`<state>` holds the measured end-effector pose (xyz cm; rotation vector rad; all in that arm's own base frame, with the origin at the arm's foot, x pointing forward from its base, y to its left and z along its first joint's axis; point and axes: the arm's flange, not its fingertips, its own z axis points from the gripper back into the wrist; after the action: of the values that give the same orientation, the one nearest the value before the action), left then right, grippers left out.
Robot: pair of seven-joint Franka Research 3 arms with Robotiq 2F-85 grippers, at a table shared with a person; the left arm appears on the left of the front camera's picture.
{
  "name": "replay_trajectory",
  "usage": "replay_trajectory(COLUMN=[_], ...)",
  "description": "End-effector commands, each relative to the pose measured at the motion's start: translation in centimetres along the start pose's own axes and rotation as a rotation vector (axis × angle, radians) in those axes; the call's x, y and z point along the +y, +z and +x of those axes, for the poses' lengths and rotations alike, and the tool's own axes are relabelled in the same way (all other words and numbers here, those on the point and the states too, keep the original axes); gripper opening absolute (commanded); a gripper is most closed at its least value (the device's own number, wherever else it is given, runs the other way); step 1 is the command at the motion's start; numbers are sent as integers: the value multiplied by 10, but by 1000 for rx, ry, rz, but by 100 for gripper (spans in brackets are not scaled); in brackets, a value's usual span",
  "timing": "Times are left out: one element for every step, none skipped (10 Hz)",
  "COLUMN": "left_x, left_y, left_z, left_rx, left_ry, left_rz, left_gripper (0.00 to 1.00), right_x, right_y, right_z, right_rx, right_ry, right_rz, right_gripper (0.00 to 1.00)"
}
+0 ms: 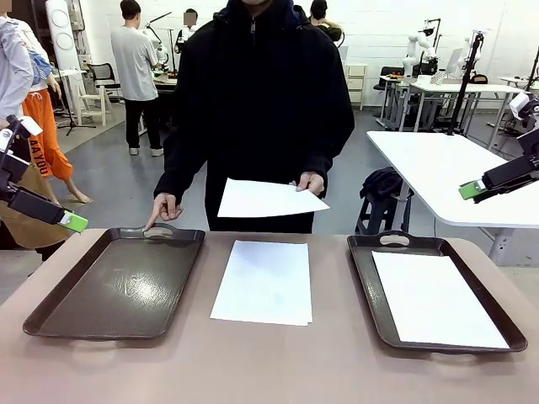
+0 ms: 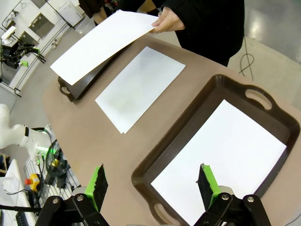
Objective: Sort the A4 documents.
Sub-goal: Receive the A4 Paper.
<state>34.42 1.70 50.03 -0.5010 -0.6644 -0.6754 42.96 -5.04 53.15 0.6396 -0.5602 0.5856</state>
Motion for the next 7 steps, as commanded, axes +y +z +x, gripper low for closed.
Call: replay_trajectory(left_x=[3,3,3,3,0,11,20], left_y=[0,0,0,0,0,-21,-50], left_z=[-1,-1,-1,-1,0,3,12], left_rx=[-16,-16,-16,-16,0,-21,-36], left_ry=[-16,-16,-16,-16,0,131,245], left_rz=[-19,-19,-19,-19,0,-40,-113], left_gripper=[100,100,100,100,100,100,100], right_x=[1,1,1,1,1,1,1], right_y=[-1,-1,-1,-1,-1,-1,-1], right_z=[1,1,1,1,1,1,1], right_rx=[-11,-11,-11,-11,-11,-11,-11], right_ry=[-1,-1,-1,-1,-1,-1,-1], right_rz=[13,13,13,13,13,13,13], right_gripper=[100,100,100,100,100,100,100])
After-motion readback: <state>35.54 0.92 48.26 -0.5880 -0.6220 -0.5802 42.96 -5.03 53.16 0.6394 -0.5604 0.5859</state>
